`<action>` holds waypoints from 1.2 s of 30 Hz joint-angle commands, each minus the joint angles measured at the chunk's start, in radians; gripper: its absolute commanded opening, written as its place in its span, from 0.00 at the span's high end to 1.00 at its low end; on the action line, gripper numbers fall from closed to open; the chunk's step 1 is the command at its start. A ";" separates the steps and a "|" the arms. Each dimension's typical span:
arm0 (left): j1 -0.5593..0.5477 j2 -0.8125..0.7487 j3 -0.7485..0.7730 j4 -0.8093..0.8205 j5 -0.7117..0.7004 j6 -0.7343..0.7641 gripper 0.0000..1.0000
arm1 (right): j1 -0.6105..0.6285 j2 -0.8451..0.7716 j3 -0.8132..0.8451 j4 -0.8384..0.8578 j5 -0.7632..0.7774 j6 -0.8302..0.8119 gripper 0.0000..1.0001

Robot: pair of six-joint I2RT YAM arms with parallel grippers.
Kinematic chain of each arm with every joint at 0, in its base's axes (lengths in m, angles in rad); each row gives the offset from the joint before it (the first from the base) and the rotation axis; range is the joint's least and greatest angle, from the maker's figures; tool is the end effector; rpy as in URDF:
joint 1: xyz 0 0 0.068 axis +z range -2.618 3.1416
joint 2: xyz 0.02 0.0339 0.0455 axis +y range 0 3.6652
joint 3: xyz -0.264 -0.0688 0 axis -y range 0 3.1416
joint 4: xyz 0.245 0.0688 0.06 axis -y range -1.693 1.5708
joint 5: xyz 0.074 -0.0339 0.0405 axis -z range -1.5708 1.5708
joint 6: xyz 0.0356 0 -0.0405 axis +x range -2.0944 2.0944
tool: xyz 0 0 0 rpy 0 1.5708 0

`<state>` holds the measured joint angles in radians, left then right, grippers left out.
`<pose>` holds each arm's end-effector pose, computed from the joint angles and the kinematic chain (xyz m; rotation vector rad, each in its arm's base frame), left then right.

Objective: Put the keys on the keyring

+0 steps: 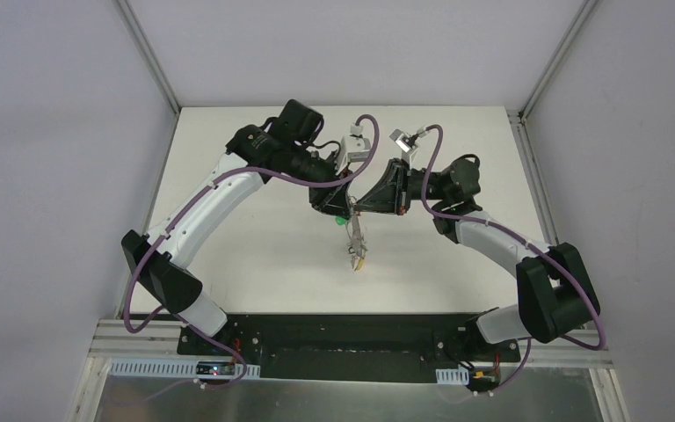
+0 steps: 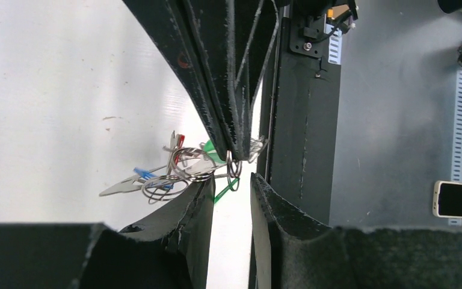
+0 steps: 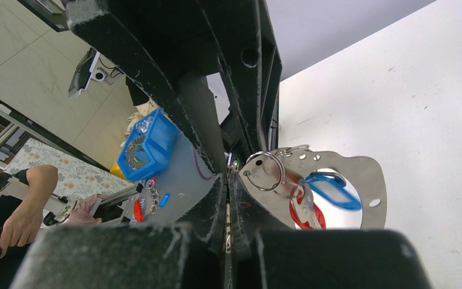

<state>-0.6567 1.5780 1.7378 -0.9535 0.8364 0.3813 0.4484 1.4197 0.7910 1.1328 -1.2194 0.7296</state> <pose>0.2396 -0.2180 0.4059 1.4745 1.7543 -1.1192 0.2461 0.1555 0.3206 -1.0747 1.2047 1.5859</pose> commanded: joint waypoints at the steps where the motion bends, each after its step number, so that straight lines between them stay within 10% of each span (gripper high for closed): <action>1: 0.017 -0.035 -0.014 0.067 -0.006 -0.016 0.70 | -0.005 -0.015 0.015 0.088 -0.001 0.010 1.00; 36: 0.022 -0.002 0.013 0.051 0.063 -0.134 1.00 | -0.028 -0.046 -0.015 -0.046 0.011 -0.148 0.95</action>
<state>-0.6395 1.5742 1.6699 -0.8299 0.8871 0.2596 0.4347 1.4185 0.7864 1.1126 -1.2114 0.6636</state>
